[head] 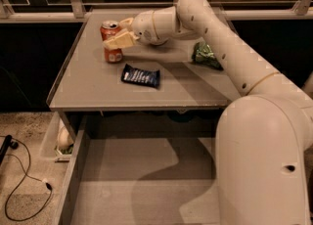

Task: Place coke can into top drawer

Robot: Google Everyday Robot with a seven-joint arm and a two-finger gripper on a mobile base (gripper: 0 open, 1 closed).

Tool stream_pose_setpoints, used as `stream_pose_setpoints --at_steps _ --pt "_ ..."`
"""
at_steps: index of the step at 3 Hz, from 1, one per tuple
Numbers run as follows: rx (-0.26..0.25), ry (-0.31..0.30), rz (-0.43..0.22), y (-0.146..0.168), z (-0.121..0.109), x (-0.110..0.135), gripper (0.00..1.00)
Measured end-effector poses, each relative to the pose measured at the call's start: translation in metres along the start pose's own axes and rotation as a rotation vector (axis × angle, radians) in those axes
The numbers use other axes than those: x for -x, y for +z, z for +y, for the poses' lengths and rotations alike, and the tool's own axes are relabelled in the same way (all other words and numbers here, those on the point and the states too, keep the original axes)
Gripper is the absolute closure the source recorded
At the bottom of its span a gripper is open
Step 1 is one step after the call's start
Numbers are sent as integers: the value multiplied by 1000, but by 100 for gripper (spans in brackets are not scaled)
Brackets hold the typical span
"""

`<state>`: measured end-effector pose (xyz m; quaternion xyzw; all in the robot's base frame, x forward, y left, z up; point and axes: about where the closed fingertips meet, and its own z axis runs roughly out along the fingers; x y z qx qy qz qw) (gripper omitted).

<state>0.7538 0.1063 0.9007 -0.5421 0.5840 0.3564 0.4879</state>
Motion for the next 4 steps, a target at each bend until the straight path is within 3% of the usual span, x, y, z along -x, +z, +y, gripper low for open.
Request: stream_pose_setpoints --at_steps 1,2,4 --pt "-24 -14 -12 -25 10 1 100" --pt "-88 -27 -11 -65 26 0 100" --pt "-273 -30 62 -168 93 -15 100"
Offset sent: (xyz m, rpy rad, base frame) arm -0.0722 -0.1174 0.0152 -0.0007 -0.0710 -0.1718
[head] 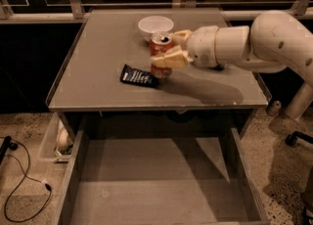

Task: Place coke can into top drawer

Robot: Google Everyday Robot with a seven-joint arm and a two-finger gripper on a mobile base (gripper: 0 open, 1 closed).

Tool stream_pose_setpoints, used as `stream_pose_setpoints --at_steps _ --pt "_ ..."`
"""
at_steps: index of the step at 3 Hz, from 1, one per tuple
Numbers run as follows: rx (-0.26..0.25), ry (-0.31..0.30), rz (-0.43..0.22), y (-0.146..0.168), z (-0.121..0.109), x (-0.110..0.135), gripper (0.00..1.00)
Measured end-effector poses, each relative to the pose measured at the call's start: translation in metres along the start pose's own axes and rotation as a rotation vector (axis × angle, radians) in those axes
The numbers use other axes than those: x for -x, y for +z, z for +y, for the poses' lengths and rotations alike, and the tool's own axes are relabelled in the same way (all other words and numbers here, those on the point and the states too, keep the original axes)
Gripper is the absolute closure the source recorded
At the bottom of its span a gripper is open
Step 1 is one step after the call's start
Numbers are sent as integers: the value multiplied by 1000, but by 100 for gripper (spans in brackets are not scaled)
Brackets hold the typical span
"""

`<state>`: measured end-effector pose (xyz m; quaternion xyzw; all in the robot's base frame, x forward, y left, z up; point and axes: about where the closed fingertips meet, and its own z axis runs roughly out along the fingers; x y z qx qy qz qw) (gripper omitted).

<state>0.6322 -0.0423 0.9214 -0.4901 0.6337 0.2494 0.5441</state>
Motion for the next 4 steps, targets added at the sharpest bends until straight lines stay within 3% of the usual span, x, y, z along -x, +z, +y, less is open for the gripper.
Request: stream_pose_setpoints --at_steps 1,3,4 --pt "-68 5 43 -51 29 -12 100" --pt "-149 25 31 -122 93 -38 100" --pt "-193 59 9 -142 129 -55 100"
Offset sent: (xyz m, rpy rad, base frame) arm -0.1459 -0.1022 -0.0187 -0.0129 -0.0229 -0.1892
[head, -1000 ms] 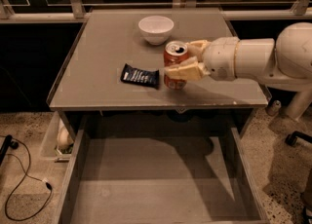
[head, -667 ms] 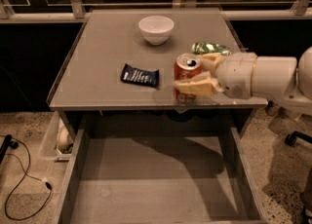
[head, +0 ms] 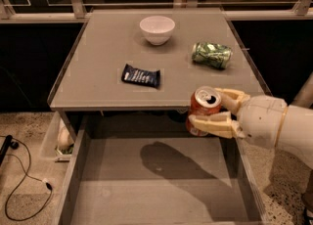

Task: Place coke can into top drawer

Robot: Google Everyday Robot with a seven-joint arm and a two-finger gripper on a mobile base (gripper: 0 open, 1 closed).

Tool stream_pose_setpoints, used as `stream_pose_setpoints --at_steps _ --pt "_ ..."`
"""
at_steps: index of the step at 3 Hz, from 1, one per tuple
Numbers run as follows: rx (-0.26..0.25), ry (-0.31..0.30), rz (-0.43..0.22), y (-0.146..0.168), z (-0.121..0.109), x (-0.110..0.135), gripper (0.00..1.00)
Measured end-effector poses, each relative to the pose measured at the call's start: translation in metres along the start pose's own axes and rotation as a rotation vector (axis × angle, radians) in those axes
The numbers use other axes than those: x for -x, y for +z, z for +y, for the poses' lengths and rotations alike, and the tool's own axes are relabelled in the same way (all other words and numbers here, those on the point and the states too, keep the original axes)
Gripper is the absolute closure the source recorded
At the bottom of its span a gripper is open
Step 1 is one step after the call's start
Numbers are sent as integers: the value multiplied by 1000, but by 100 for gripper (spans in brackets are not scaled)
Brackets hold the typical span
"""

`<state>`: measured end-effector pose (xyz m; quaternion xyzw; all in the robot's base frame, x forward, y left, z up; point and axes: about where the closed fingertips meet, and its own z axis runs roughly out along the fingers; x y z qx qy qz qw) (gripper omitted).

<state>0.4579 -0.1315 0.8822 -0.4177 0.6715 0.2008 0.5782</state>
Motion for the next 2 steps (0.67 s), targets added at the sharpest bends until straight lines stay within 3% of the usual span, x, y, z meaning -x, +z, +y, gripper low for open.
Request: stream_pose_setpoints --at_steps 1,2 --pt "-26 8 8 -13 0 -6 100" --pt "-6 -11 13 -5 1 -6 100"
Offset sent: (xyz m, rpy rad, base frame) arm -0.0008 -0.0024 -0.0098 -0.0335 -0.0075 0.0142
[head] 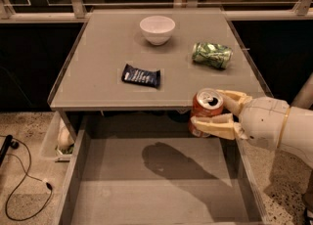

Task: Place coke can into top drawer

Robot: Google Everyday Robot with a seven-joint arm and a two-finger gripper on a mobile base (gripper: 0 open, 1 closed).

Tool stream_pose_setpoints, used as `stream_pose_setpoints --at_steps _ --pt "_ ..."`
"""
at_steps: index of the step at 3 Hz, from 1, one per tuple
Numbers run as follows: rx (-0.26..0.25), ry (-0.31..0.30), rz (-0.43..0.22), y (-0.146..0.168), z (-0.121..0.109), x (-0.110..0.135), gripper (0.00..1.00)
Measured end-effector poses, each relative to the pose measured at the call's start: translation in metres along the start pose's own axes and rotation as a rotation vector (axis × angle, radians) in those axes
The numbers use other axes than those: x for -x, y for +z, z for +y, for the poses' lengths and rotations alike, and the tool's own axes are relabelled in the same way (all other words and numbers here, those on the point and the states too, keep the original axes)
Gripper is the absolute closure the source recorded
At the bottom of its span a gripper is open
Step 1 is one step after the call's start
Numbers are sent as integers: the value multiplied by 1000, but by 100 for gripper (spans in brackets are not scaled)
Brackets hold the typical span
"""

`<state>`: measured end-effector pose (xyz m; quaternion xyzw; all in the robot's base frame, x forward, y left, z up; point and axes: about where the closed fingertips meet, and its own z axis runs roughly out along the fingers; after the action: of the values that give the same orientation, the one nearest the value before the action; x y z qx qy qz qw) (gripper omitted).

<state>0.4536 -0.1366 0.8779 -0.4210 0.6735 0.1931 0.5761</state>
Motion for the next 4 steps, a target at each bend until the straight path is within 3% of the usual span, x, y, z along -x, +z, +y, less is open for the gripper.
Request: stream_pose_setpoints --at_steps 2,3,4 --pt "204 -93 81 41 77 -65 100" --pt "238 -102 69 58 101 -96 100" --pt "249 -94 58 80 108 -126 100"
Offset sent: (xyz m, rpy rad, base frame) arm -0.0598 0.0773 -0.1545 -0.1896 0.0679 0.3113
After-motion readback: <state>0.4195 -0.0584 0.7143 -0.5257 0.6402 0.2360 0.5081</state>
